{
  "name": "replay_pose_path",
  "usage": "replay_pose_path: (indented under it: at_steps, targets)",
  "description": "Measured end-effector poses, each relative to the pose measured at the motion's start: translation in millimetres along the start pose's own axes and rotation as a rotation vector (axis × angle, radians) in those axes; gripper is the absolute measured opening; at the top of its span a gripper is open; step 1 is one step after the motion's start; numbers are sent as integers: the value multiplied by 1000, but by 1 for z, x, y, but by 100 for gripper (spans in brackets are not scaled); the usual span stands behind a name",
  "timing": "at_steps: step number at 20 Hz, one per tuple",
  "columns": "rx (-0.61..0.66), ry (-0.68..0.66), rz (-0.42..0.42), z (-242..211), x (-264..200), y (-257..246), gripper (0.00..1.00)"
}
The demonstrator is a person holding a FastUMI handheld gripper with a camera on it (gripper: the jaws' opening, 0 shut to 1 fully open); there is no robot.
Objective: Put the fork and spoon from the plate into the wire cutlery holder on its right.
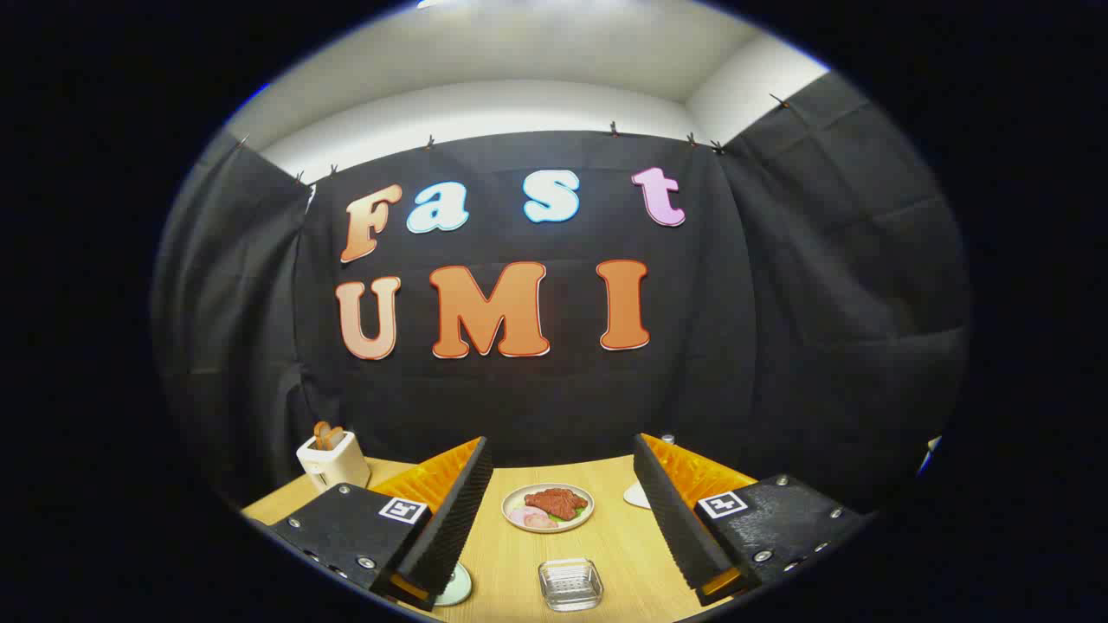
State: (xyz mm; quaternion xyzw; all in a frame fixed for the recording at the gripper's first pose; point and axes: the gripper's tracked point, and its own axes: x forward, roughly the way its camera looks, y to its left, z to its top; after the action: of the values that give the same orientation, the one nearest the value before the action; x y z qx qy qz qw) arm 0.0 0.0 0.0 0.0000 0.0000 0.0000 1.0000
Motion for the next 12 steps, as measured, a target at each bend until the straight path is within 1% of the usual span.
replay_pose_path:
  at_steps: [3,4,5,6,7,9,12]
  targets:
    - [30,48,28,-13,-13,34,98]
    - [20,63,45,-16,-16,46,98]
    - [-20,66,64,-20,-18,56,98]
    - [-49,73,58,-25,-19,63,98]
    - [-51,86,60,-31,-22,72,98]
    - [-11,104,95,-31,-25,93,98]
    - [28,91,106,-19,-26,104,98]
